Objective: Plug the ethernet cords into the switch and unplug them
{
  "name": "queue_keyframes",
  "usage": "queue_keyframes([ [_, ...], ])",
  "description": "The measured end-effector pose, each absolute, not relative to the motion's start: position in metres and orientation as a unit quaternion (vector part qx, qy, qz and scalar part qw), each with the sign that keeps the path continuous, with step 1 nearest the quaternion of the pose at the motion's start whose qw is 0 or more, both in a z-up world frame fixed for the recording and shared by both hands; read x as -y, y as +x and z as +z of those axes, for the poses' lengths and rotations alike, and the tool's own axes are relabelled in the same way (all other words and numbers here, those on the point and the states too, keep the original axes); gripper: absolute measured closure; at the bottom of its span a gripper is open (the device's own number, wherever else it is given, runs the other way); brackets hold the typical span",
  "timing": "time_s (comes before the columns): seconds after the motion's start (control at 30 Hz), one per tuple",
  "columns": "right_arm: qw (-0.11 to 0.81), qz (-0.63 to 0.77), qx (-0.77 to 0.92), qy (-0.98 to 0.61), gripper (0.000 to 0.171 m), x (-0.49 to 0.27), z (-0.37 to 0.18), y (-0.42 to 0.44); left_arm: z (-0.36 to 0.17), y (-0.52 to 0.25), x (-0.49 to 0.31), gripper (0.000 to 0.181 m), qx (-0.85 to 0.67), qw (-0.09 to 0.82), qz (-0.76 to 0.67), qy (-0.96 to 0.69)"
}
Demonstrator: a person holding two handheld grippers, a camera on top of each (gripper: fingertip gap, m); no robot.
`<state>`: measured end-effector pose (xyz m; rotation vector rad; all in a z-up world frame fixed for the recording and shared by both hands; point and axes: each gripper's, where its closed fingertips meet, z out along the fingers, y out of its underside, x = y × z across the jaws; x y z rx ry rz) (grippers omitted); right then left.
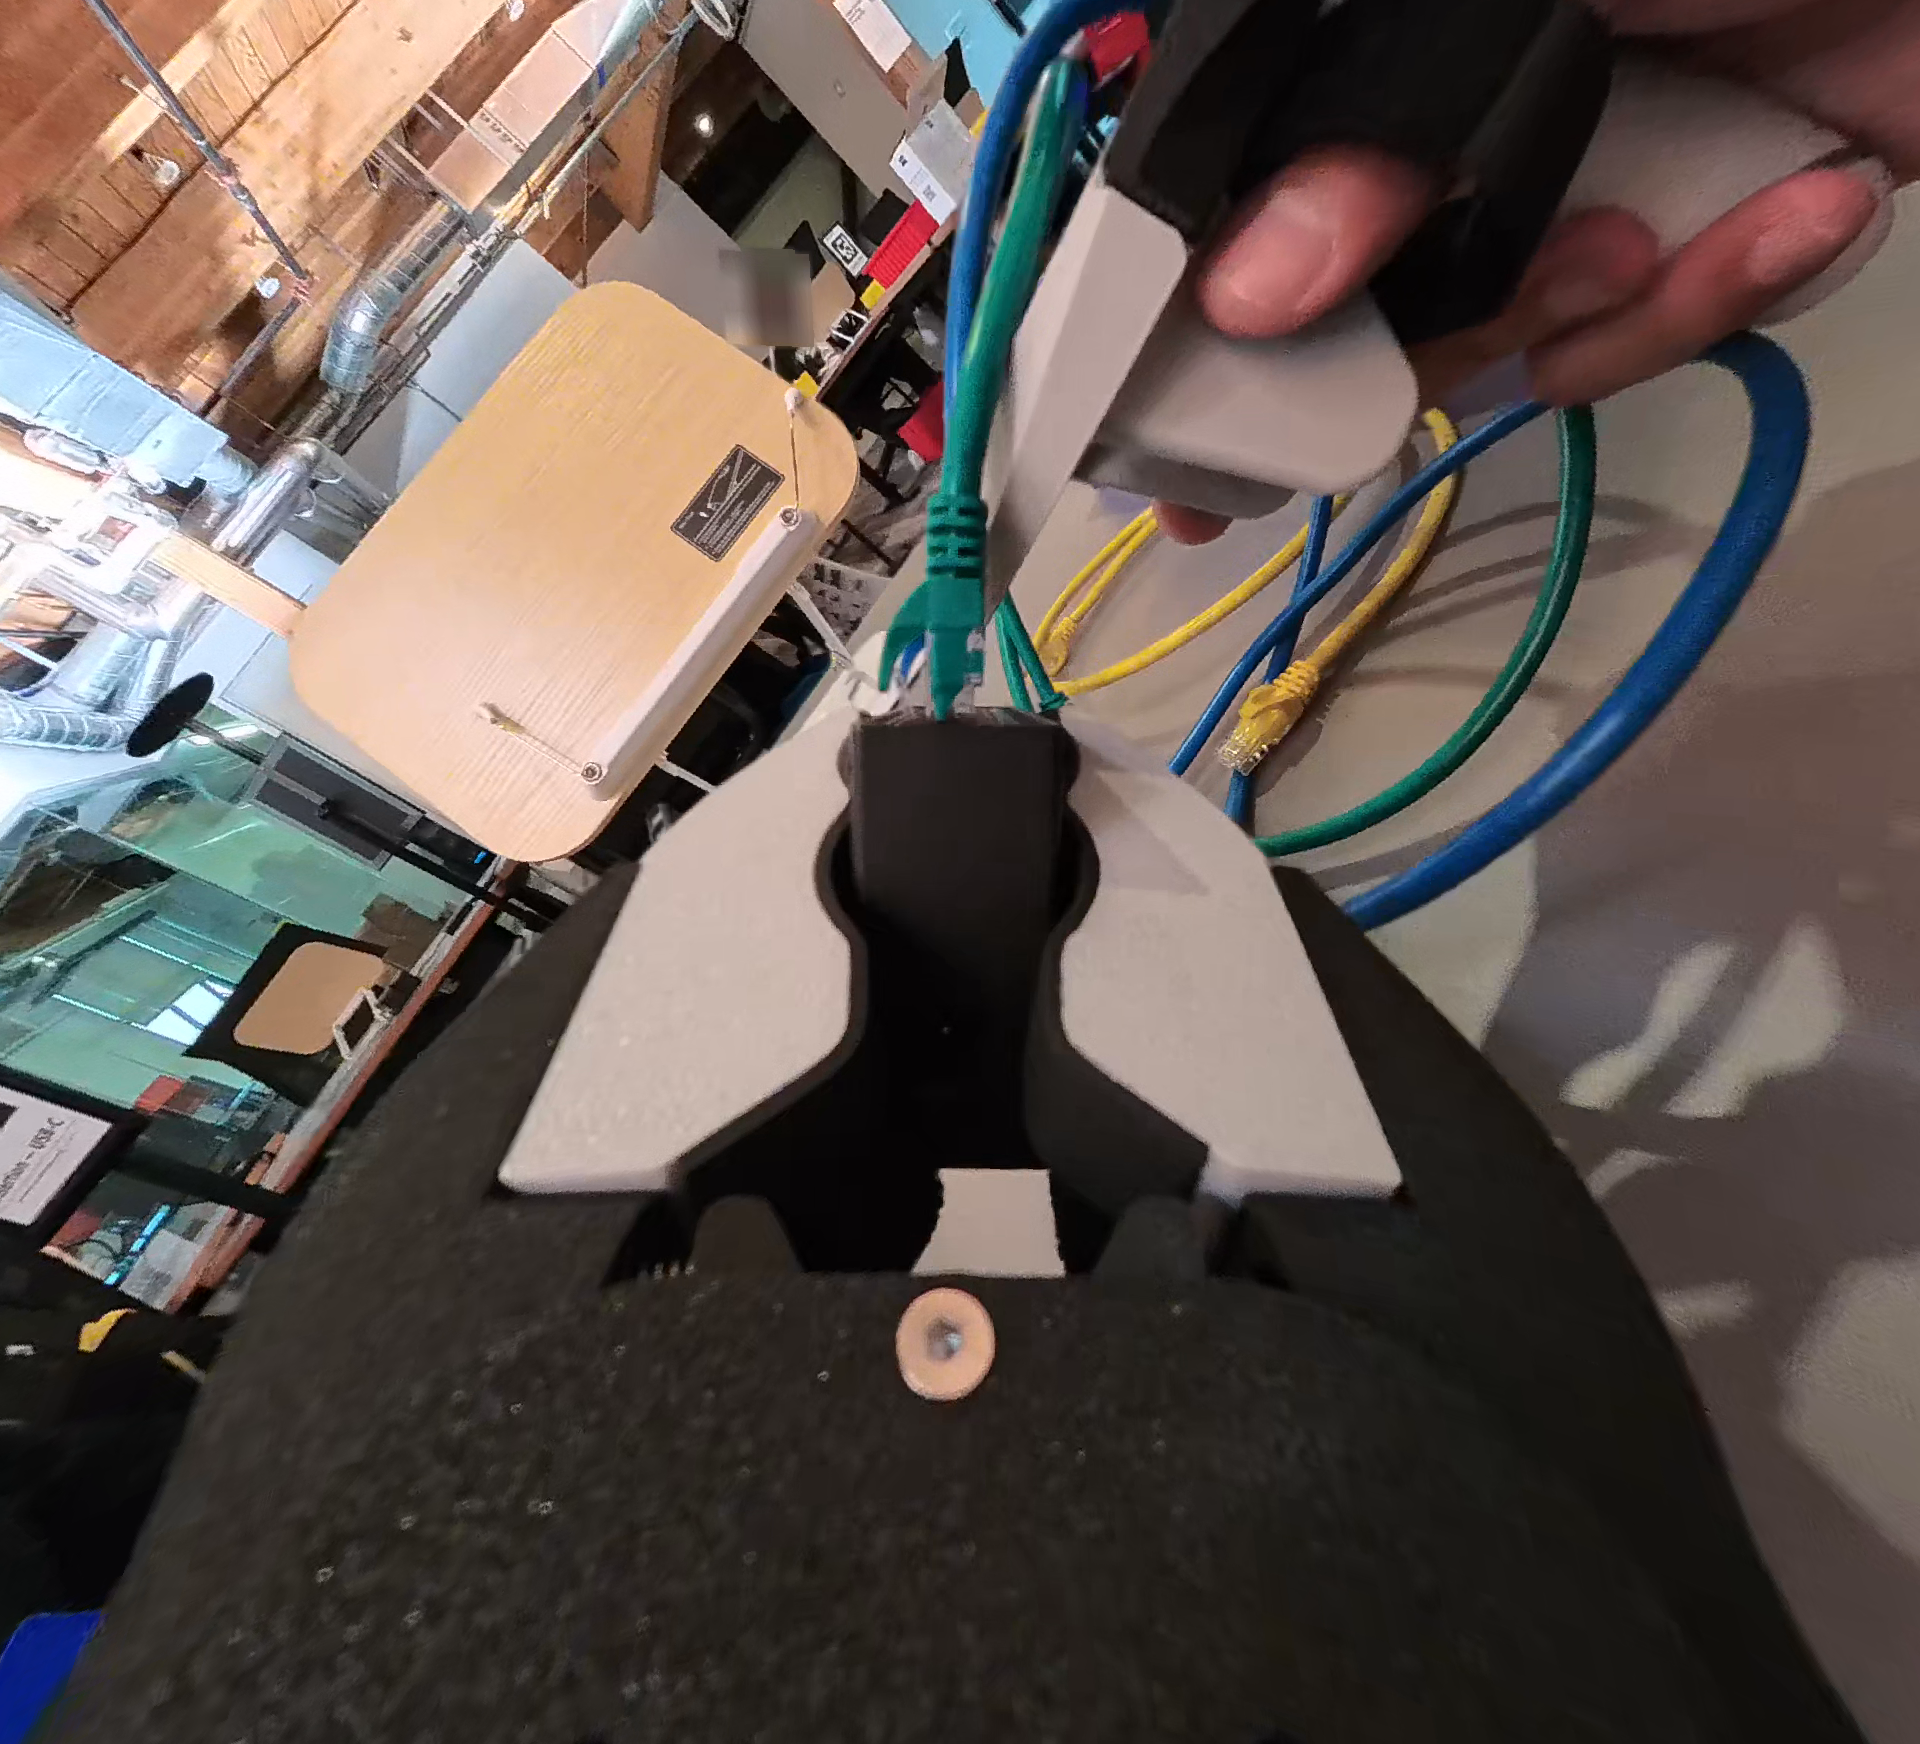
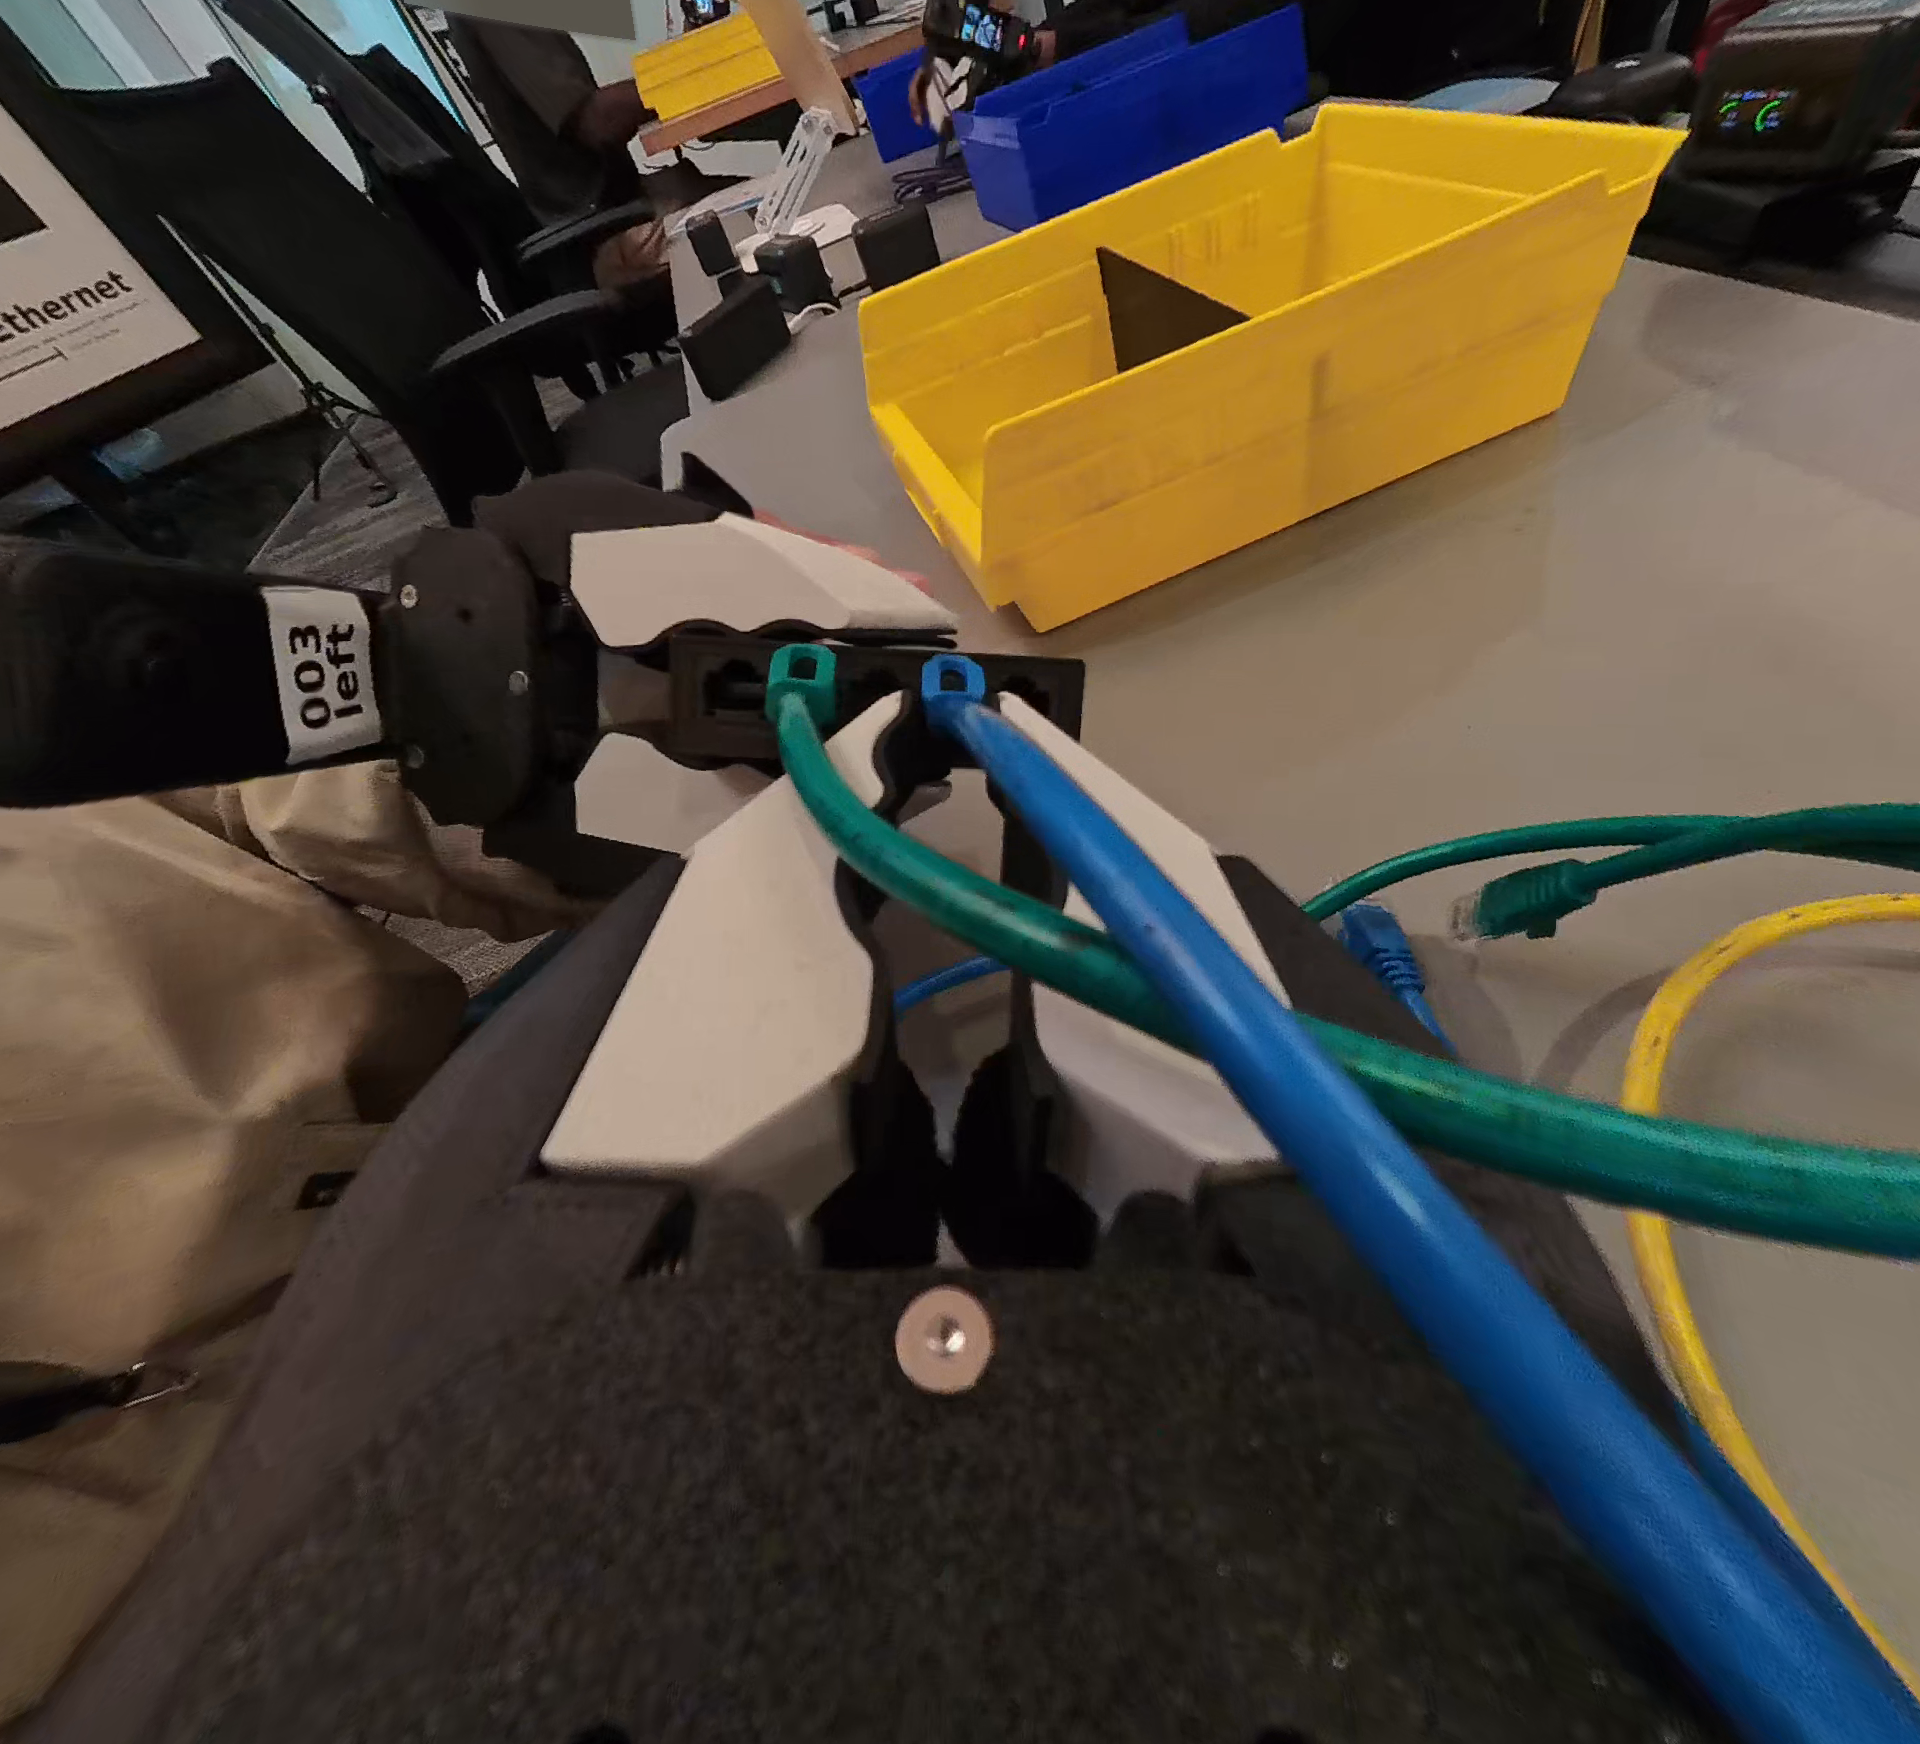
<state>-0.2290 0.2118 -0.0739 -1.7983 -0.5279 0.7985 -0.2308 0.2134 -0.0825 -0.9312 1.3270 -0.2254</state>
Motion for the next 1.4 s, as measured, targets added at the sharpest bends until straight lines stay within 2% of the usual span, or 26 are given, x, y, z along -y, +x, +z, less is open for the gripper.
queue_keyframes([
  [0.4,0.528,0.349,0.2,-0.748,0.16,-0.218,-0.082,-0.229,-0.085,-0.229,-0.218,0.152,-0.602,0.69,-0.085,-0.394],
  [0.53,0.548,0.348,0.215,-0.73,0.16,-0.213,-0.066,-0.227,-0.078,-0.23,-0.217,0.151,-0.602,0.687,-0.105,-0.393],
  [0.8,0.559,0.324,0.234,-0.726,0.16,-0.208,-0.061,-0.226,-0.09,-0.238,-0.225,0.145,-0.604,0.691,-0.043,-0.395],
  [0.93,0.551,0.385,0.203,-0.712,0.16,-0.206,-0.057,-0.222,-0.086,-0.246,-0.232,0.148,-0.592,0.699,-0.05,-0.399],
  [1.03,0.518,0.435,0.209,-0.706,0.16,-0.198,-0.059,-0.23,-0.088,-0.247,-0.231,0.141,-0.598,0.698,-0.066,-0.389],
  [1.17,0.503,0.454,0.22,-0.702,0.16,-0.192,-0.059,-0.239,-0.084,-0.245,-0.217,0.15,-0.606,0.719,-0.06,-0.336],
  [1.4,0.496,0.437,0.244,-0.71,0.159,-0.185,-0.061,-0.238,-0.08,-0.243,-0.213,0.151,-0.611,0.728,-0.052,-0.307],
])
